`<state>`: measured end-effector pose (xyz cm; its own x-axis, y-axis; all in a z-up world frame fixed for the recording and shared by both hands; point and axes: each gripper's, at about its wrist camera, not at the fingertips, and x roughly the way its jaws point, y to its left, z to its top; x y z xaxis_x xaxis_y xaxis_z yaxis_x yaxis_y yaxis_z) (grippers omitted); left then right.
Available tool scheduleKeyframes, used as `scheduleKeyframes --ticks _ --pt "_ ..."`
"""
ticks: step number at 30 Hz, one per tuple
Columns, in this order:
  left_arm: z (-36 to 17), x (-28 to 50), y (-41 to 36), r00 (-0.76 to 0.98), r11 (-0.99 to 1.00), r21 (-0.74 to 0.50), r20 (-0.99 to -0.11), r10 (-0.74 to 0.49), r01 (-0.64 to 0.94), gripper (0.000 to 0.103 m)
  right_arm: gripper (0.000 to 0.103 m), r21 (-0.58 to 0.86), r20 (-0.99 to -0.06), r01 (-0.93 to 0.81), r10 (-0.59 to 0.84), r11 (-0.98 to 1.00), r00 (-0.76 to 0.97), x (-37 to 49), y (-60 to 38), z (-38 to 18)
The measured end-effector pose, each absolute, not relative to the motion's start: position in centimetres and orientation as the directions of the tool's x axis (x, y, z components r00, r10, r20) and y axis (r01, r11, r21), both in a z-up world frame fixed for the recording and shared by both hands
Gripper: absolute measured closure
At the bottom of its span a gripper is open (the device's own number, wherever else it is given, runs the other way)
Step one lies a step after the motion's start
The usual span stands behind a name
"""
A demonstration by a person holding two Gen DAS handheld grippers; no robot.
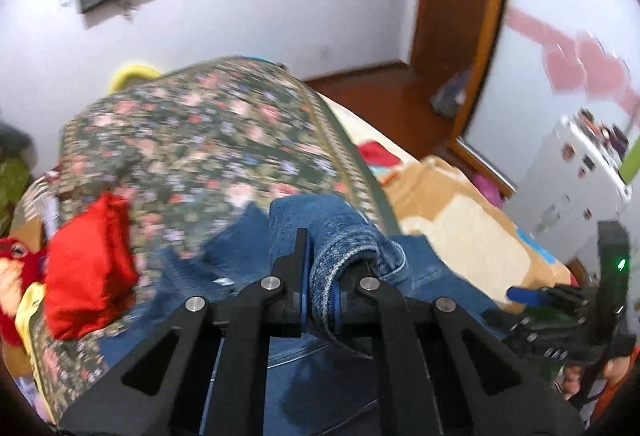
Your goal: Fold large clothes
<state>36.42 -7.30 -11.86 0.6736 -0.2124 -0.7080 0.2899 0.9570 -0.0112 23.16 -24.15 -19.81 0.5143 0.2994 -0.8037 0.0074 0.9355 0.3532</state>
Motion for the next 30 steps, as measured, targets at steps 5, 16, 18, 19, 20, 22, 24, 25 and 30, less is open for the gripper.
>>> scheduleKeyframes --ticks 5,16,18,19,20,22,24,25,30 --pt "-12.5 33.4 -1.9 0.69 0.979 -0.024 -0.706 -0.16 0.202 0.095 0.049 0.328 -0.775 -0.072 0.312 0.942 0.55 23.6 -21.4 -17.7" --pt "-22.3 29.1 8.1 0.547 0.996 -0.091 -0.834 -0.068 -0.016 0.031 0.045 0.215 -0.873 -0.162 0.264 0.963 0.411 23.7 -16.8 -23.0" --pt "-23.1 28.1 10.4 0.549 0.984 -0.164 -0.83 -0.097 -0.074 0.026 0.044 0.208 -0.877 -0.167 0.26 0.964 0.405 23.6 -16.9 -22.9" --pt "-23.4 27.7 11.5 0.549 0.973 -0.212 -0.826 -0.127 -0.094 0.025 0.043 0.207 -0.878 -0.169 0.259 0.964 0.403 23.7 -16.9 -22.9" --pt "-23.7 27.4 12.4 0.551 0.96 -0.258 -0.82 -0.156 -0.112 0.025 0.042 0.206 -0.879 -0.169 0.258 0.964 0.401 23.7 -16.9 -23.0" --pt "-24.4 26.5 14.1 0.552 0.931 -0.329 -0.811 -0.194 -0.156 0.025 0.042 0.195 -0.881 -0.168 0.248 0.966 0.403 23.6 -16.8 -23.0" --pt "-25.0 25.7 14.8 0.548 0.929 -0.327 -0.816 -0.185 -0.173 0.025 0.041 0.184 -0.882 -0.168 0.238 0.968 0.407 23.8 -16.5 -22.9" --pt "-25.3 25.3 15.1 0.547 0.923 -0.344 -0.813 -0.2 -0.174 0.025 0.041 0.179 -0.882 -0.166 0.233 0.97 0.41 23.8 -16.4 -22.9" --pt "-26.2 23.6 15.0 0.539 0.95 -0.226 -0.839 -0.077 -0.215 0.025 0.039 0.177 -0.881 -0.147 0.223 0.973 0.418 24.0 -16.3 -23.1"
